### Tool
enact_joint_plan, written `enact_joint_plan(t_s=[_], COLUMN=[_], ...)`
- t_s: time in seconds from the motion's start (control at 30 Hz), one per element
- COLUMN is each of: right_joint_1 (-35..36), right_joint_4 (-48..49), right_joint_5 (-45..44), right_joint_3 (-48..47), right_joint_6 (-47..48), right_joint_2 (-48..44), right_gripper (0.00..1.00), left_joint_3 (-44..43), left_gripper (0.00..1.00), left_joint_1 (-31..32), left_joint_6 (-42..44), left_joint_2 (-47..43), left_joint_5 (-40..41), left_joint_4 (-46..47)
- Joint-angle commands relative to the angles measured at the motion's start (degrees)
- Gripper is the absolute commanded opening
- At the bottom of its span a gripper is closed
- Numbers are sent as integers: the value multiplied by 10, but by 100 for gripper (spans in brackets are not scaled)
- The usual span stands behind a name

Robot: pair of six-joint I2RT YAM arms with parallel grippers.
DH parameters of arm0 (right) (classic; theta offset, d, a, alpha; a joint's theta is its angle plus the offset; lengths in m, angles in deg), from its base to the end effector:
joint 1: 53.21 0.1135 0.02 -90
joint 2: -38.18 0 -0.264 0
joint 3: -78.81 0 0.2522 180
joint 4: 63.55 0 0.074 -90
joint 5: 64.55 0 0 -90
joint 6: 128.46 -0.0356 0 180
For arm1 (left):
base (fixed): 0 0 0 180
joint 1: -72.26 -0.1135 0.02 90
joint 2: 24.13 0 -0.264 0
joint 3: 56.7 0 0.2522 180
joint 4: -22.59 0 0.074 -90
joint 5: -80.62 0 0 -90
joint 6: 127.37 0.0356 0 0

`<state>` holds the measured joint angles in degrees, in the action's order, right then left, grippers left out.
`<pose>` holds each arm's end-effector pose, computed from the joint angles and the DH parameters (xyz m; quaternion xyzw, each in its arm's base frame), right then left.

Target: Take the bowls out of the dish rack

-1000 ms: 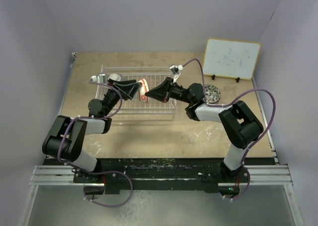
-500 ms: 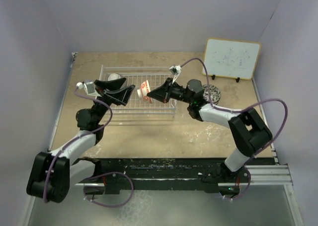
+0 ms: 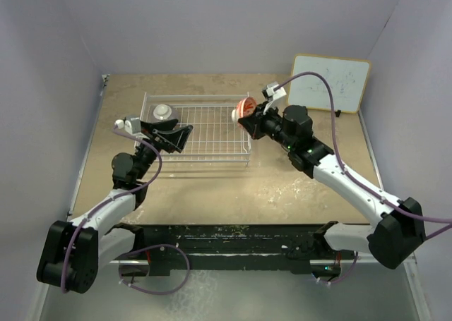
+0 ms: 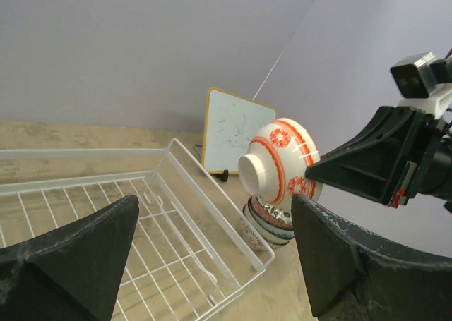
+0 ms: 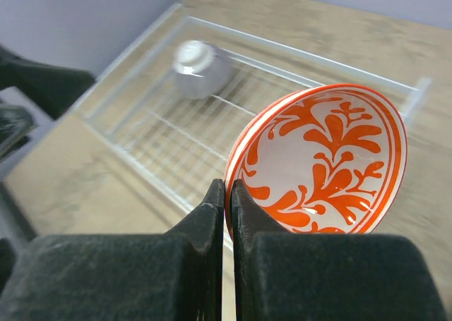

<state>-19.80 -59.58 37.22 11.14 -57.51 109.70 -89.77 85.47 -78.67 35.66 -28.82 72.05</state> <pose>0.2438 0.1695 0.3472 -0.1598 0.6881 0.3762 0.5996 0.2033 -0.0599 0.2698 0.0039 0.5637 -0.4590 0.6867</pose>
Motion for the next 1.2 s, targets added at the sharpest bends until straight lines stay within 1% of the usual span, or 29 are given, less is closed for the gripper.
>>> enact_joint_plan(t_s=[0.0,0.1,0.2,0.33,0.37,0.5,0.57,0.97,1.17], right_joint_1=[0,1,1,0,1,0,0,-2,-9], right_joint_4=[-145,-207,-241,-271,-291,-355,-365,-321,-298], right_joint_5=[-187,-273,-347,-414,-429,-455,-465,-509,-511], right_joint_3=[-77,-96,-100,-101,-103,-125,-129,-99,-91], right_joint_6=[86,107,124,135,132,113,112,144,153], right_joint_2=[-34,-35,-28,-9,0,44,61,98,119], right_gripper=[0,0,0,0,0,0,0,0,0], left_joint_3=[3,3,4,3,5,9,12,16,22], left_gripper=[91,90,90,90,90,90,90,91,90], left_joint_1=[1,1,2,2,1,1,1,1,2], left_joint_6=[4,0,-4,-6,-6,-3,4,23,29], left_joint_2=[22,37,48,56,57,55,51,29,17], left_joint_5=[-5,-8,-10,-11,-11,-10,-23,-28,-17], left_joint_4=[29,39,45,49,49,50,57,29,21])
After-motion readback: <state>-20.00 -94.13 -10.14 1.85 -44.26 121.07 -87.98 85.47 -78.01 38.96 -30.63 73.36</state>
